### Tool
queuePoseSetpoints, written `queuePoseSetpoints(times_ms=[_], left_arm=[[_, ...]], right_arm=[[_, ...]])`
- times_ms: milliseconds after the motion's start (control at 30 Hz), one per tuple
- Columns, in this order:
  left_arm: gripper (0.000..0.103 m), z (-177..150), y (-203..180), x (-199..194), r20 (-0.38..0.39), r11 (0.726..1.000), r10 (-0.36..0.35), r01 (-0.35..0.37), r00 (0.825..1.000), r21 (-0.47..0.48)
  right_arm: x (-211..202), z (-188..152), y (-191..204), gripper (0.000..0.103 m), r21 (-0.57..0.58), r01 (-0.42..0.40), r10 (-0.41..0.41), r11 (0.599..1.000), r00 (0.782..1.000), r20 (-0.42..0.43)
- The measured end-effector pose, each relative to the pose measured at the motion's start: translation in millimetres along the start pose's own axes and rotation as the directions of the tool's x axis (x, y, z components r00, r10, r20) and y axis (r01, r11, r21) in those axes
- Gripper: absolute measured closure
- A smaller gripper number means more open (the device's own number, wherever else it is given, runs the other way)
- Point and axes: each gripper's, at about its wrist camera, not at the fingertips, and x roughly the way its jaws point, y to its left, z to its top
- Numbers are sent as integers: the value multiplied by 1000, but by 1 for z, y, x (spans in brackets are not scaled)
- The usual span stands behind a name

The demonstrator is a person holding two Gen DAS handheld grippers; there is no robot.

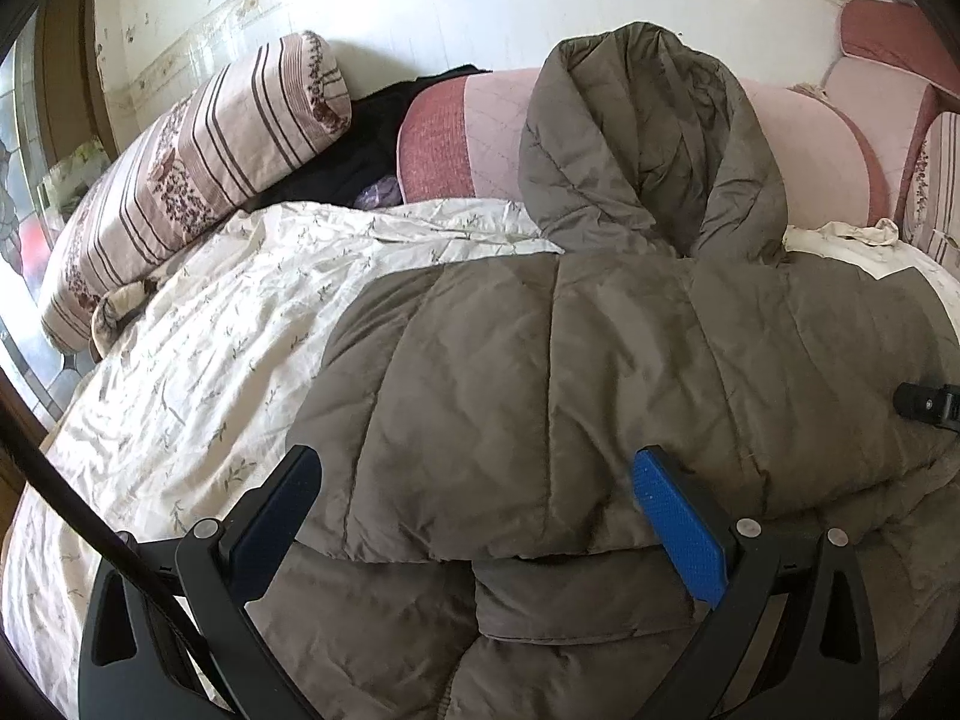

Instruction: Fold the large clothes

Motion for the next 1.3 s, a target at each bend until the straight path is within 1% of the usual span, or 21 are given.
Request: queuePoseSetpoints(times_ms=[133, 367, 700, 1167, 1300], left_arm=[[0, 1, 1, 1, -5, 1000, -9, 9, 1000, -6], [0, 1, 2, 4, -19, 1000, -23, 23, 1000, -8], [0, 0, 2, 10, -43, 999, -40, 39, 998, -16], [0, -1, 3, 20, -77, 997, -67, 65, 995, -31], [0, -1, 6, 23, -98, 995, -88, 83, 991, -51]], right_arm=[[1, -2, 0, 30, -8, 1, -1, 1000, 1000, -1], [1, -4, 6, 24, -36, 31, -30, 999, 999, 10], [4, -5, 8, 16, -58, 36, -36, 998, 999, 12], [4, -7, 7, 14, -71, 39, -38, 997, 999, 16], [-7, -16, 6, 14, -72, 59, -59, 996, 998, 4]])
